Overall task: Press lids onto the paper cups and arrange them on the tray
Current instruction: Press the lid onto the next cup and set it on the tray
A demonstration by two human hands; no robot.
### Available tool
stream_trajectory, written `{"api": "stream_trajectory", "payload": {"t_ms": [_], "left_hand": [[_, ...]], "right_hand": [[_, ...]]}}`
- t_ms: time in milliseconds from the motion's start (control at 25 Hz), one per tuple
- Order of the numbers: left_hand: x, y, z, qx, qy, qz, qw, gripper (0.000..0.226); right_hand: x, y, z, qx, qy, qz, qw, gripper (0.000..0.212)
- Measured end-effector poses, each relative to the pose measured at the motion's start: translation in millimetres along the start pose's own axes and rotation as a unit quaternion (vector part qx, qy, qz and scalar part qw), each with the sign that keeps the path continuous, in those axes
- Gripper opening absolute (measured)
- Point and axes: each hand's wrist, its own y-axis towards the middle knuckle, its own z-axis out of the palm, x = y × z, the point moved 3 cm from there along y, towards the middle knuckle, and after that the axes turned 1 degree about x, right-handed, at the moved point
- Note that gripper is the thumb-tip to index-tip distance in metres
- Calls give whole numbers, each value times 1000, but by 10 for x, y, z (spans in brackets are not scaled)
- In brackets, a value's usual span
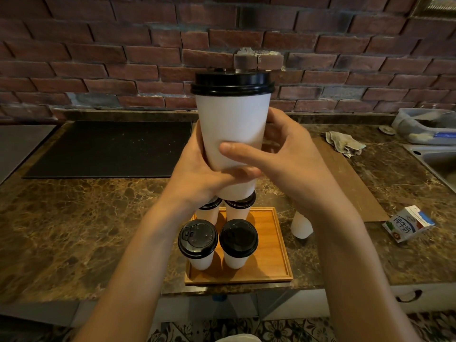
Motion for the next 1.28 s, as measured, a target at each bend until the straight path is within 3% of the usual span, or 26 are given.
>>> {"api": "stream_trajectory", "payload": {"t_ms": [200,560,880,1120,1280], "left_hand": [[39,22,80,-27,-18,10,999,82],[41,30,47,11,23,4,1000,93],[-64,21,-3,51,34,-8,998,79],[-76,-20,-16,96,31,-16,995,75],[-69,-28,-11,98,36,-19,994,77]], "right_hand": [[-45,-14,115,-54,-33,5,998,82],[-18,-18,82,-68,-33,-7,997,77],[-19,-20,-12,-1,47,-10,999,72],[-64,-24,-85,74,48,-2,996,64],[-85,-23,-111,82,44,1,996,64]]}}
